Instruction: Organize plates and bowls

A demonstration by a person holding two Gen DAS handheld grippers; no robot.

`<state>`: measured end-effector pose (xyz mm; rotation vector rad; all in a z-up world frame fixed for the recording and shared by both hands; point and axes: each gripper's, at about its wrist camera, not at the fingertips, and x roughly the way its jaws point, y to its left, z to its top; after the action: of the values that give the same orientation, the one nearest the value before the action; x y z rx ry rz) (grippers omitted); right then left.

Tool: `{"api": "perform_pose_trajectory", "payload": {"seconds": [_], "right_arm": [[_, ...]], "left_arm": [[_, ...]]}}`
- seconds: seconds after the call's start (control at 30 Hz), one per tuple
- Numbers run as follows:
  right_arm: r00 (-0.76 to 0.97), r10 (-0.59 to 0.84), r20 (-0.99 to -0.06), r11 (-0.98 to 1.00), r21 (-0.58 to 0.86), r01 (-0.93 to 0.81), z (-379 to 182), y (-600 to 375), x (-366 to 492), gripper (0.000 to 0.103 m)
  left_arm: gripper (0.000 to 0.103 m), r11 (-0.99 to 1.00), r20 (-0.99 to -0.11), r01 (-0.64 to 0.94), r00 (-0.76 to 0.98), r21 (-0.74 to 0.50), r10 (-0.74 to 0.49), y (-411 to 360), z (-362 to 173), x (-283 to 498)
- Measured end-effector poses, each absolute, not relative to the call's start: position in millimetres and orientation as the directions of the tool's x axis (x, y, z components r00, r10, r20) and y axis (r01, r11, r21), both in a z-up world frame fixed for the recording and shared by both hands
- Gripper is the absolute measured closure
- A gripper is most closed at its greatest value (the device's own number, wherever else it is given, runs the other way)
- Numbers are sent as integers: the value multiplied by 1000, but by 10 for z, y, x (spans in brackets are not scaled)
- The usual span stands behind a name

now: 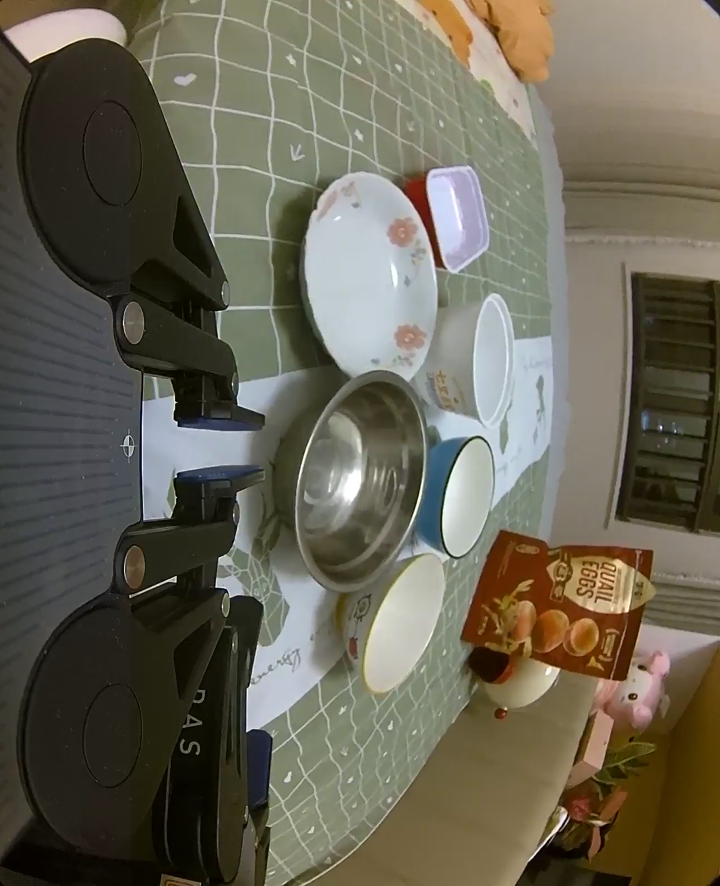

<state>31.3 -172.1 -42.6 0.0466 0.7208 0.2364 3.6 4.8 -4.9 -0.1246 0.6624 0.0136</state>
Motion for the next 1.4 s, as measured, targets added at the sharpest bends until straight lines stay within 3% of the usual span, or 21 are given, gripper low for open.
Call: {"api": "perform_pose_trajectory", "payload": {"seconds": [1.4], "right_arm": [[725,236,-647,971,131,-200,-413,-1718,301,0]], "left_arm": [[87,990,-621,-49,782,-133,-45,33,-72,30]]}}
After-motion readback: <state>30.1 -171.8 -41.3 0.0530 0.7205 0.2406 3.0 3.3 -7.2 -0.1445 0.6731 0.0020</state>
